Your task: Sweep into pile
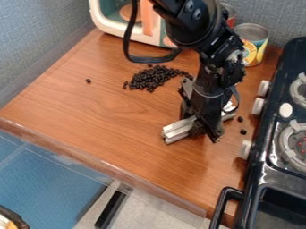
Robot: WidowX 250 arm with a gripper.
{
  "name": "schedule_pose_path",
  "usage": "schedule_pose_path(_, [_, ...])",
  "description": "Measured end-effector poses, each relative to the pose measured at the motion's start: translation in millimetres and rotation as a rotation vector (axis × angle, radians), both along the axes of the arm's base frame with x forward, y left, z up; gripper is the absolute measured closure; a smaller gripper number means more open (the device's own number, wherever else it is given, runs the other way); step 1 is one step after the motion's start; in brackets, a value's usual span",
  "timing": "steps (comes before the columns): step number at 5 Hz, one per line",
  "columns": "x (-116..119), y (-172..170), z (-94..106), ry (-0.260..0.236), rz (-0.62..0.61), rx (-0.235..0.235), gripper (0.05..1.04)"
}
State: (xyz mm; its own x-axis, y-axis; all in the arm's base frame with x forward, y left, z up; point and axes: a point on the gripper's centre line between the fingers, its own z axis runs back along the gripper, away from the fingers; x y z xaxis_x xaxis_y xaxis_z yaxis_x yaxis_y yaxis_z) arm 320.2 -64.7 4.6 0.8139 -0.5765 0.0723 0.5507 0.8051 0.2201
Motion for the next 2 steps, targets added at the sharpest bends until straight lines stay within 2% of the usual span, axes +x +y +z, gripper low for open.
schedule_pose_path(2, [17.1, 6.3, 1.8, -0.006, 0.092, -0.024, 0.690])
